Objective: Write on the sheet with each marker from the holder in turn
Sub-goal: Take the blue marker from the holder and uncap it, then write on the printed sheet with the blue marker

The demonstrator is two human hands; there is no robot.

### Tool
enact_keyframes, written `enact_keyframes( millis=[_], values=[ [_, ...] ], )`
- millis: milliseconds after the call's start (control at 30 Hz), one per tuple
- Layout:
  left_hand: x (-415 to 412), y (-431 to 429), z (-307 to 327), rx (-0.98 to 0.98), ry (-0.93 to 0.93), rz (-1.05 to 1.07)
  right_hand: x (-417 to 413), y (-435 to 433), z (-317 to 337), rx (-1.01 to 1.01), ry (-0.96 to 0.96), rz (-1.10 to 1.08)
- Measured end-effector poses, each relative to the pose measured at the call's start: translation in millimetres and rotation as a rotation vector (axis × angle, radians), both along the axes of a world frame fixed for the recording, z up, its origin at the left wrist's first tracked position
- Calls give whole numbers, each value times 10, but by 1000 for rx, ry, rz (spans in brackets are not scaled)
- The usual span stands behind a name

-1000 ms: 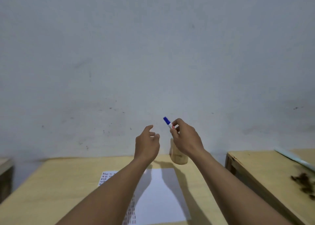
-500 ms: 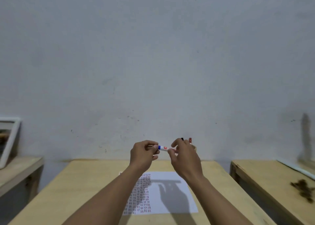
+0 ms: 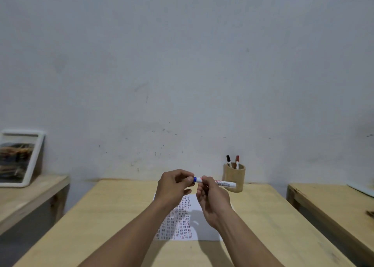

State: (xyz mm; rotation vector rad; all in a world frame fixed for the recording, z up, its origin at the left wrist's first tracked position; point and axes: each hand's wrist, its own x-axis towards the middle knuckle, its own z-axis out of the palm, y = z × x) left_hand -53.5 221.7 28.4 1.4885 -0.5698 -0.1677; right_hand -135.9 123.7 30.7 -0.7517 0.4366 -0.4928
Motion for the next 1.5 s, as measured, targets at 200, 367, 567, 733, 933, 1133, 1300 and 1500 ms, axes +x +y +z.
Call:
enact_keyframes(
  millis=[200,367,567,733,933,1133,1300,1500],
  values=[
    [99,60,-9,81,-109,105,55,9,10,-74,-6,5],
    [185,176,-3,109,-87,113,103,-1,2,-132,41,5],
    [379,369,-110,220,-116,281,198,21,-87,-159,94,22],
    [704,585,-310,414,-228,358,293,-11,-203,-169,132,42],
    [1024,650,-670,599,-216,409,417,-39,-336,-232,162,49],
    [1173,594,-794,813,-309,366,496,-81,-395,-289,174,45],
    [1094,581,-774,835,-329,396,535,-140,-433,-364,190,25],
    [809,862,-880,830,-353,428,525,-327,-503,-683,257,-75]
  ],
)
